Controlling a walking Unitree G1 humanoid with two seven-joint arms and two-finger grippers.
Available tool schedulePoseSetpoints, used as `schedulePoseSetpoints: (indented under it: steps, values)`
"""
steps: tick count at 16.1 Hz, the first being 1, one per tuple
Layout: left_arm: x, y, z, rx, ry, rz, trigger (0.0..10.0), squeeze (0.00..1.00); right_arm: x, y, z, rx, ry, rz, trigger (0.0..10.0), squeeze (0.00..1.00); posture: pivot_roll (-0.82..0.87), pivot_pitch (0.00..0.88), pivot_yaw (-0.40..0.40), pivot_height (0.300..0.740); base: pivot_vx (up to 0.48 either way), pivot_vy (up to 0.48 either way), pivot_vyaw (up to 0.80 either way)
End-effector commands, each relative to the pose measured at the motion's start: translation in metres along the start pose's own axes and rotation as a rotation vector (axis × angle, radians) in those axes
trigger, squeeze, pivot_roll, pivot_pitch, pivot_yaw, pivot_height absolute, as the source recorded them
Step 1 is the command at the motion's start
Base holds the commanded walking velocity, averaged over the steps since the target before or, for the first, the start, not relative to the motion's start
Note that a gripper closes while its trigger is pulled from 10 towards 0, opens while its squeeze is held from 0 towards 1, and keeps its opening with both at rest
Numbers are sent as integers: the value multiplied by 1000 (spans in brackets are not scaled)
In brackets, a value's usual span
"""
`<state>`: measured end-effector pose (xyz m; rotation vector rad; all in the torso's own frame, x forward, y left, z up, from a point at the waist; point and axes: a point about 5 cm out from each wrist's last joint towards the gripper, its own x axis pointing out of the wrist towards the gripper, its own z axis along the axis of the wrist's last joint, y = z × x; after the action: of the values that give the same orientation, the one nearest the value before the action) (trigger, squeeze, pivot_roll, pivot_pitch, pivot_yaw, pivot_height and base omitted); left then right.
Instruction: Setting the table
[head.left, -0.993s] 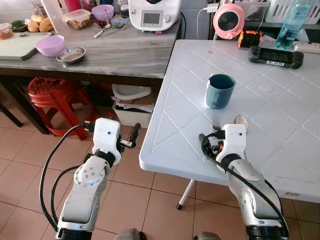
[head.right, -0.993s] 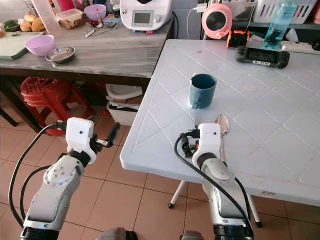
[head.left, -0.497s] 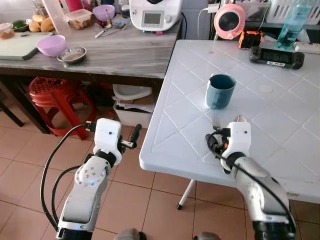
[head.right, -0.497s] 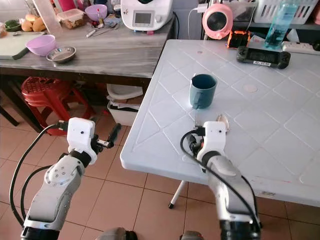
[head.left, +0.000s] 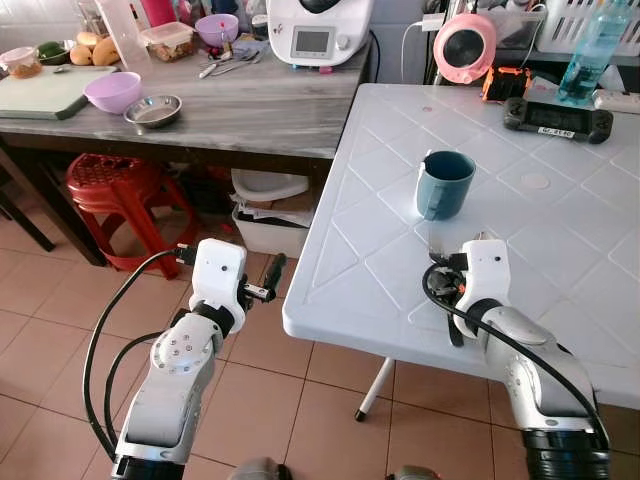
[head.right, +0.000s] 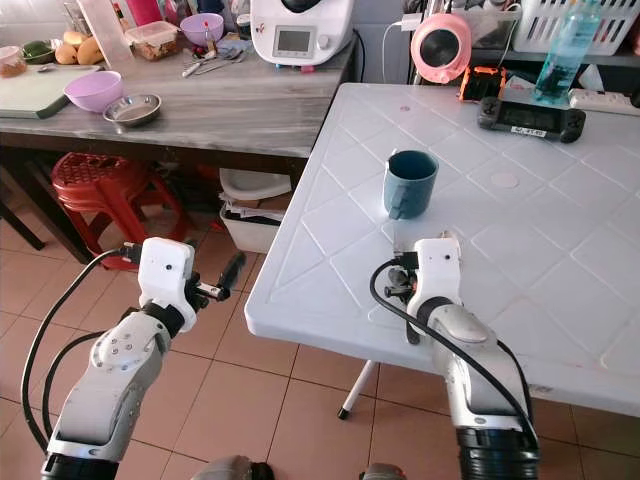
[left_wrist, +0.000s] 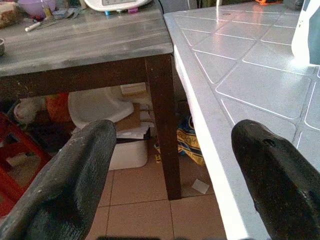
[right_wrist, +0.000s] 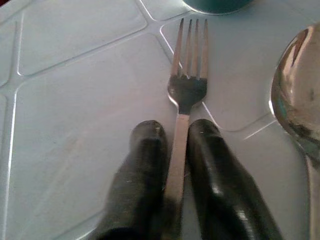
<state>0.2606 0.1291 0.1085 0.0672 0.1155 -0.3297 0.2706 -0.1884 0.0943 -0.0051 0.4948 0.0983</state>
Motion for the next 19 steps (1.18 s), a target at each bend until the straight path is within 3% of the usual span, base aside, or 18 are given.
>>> schedulePoseSetpoints:
  steps: [1, 8, 11, 13, 14, 15, 16, 19]
  values:
    - [1, 2, 1, 13, 10, -3, 10000, 0, 2, -3, -33, 11, 175, -13, 0, 0, -48, 6, 88, 740, 0, 0, 0]
    - [3, 1, -2, 0, 31, -7, 10000, 0, 0, -5, -31, 25, 147, -22, 0, 0, -55, 0, 87, 740, 0, 0, 0]
    - [5, 8, -4, -34, 43, 58, 10000, 0, -10, 6, -19, 150, 26, -56, 0, 0, -68, 0, 81, 740, 0, 0, 0]
    - [7, 11, -5, -28, 48, 75, 10000, 0, -16, 19, -21, 159, 12, -35, 0, 0, -75, 0, 79, 740, 0, 176, 0]
    - [8, 13, -4, -35, 45, 88, 10000, 0, -18, 25, -23, 158, 17, -21, 6431, 0, -82, 0, 77, 740, 0, 480, 0]
    - [11, 16, -1, -57, 26, 100, 10000, 0, -20, 32, -27, 169, 31, -9, 7882, 0, -85, 0, 77, 740, 0, 480, 0]
    - [15, 16, 1, -52, 18, 104, 10000, 0, -20, 35, -28, 164, 29, -13, 10000, 0, -86, 0, 75, 740, 0, 480, 0]
    - [18, 24, 1, 15, 5, 151, 10000, 0, -20, 32, -26, 145, -3, -51, 10000, 0, -95, 0, 76, 740, 0, 480, 0]
